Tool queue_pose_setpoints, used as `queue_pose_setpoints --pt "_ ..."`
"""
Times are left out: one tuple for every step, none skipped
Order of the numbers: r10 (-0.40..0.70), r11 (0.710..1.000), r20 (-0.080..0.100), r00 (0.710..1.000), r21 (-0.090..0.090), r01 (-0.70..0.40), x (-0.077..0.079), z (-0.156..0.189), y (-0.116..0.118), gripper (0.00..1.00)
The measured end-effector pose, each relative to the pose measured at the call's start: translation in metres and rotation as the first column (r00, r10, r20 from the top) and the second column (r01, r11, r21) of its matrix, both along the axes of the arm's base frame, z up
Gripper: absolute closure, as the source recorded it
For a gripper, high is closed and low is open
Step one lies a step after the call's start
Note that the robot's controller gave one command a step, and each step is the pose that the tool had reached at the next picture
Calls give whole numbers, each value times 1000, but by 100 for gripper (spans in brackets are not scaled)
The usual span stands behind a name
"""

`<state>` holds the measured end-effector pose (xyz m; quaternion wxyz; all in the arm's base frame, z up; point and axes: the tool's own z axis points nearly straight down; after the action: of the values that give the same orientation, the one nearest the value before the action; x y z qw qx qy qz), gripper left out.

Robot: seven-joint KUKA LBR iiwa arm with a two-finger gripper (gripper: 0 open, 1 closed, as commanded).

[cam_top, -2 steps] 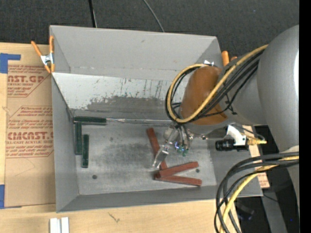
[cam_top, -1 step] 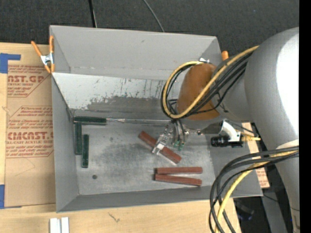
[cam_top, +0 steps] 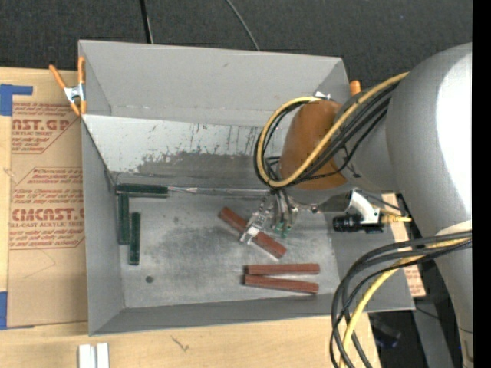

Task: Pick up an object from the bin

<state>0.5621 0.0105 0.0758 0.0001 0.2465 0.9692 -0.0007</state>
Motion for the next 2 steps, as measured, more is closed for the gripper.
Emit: queue_pose_setpoints --pt "-1 1000 -2 1000 0 1 -1 4 0 100" --pt "0 1000 -8 1000 1 0 -4 21 1 100"
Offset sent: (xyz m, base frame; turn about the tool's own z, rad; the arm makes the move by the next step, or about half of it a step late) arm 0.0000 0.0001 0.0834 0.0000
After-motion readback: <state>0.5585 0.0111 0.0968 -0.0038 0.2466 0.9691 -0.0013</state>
